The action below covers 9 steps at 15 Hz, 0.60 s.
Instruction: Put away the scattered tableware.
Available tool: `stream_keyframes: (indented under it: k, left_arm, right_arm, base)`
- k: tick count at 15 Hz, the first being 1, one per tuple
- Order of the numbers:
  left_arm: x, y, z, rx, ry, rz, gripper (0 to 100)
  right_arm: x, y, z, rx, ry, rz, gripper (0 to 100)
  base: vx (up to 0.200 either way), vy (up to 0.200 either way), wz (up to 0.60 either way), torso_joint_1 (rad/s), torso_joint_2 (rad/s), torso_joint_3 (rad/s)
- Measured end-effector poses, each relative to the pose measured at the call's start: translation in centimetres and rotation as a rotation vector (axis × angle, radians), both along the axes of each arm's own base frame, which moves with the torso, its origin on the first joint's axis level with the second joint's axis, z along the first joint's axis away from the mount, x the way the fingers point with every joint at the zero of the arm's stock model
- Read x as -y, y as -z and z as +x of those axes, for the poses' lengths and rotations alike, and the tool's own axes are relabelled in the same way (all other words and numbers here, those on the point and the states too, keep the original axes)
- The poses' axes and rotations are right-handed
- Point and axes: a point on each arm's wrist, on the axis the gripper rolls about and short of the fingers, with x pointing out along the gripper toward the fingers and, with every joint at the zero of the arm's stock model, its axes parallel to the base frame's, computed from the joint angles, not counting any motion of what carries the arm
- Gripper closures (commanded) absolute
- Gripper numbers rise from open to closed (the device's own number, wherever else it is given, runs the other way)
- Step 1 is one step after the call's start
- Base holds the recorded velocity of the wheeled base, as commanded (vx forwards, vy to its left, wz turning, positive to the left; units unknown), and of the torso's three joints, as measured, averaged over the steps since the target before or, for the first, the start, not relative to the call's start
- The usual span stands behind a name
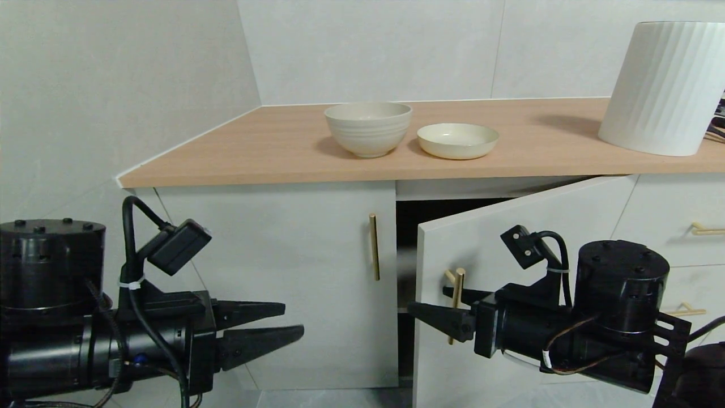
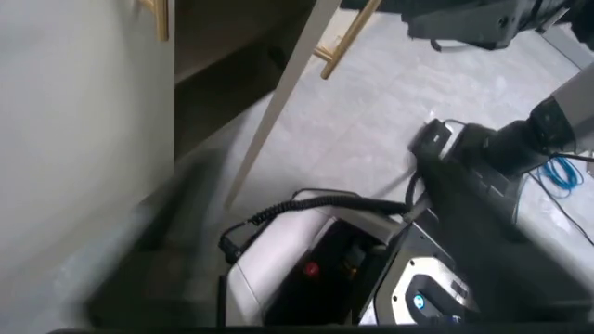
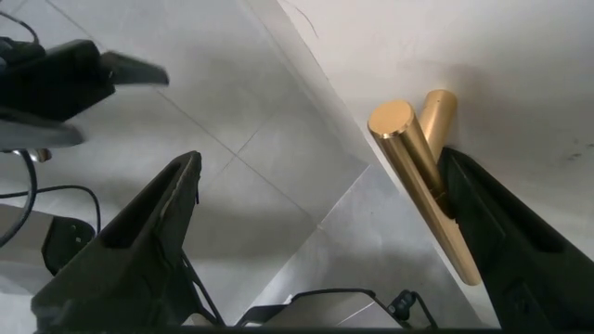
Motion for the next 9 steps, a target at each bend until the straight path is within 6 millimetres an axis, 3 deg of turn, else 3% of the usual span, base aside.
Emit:
stream_keyframes:
  k: [4, 9]
  left_arm:
    - [1.3, 0.1, 1.0, 0.047, 0.043, -0.015, 100]
    - [4.7, 0.7, 3.4, 0.142, 0.120, -0.080, 100]
  right_arm:
    - [-0.1, 0.1, -0.1, -0.003, -0.005, -0.002, 0]
    - [-0.3, 0.4, -0.1, -0.005, -0.009, -0.009, 0]
  base:
    - [0.000, 0.000, 0.00, 0.000, 0.00, 0.000]
    - [0.000, 0.000, 0.00, 0.000, 0.00, 0.000]
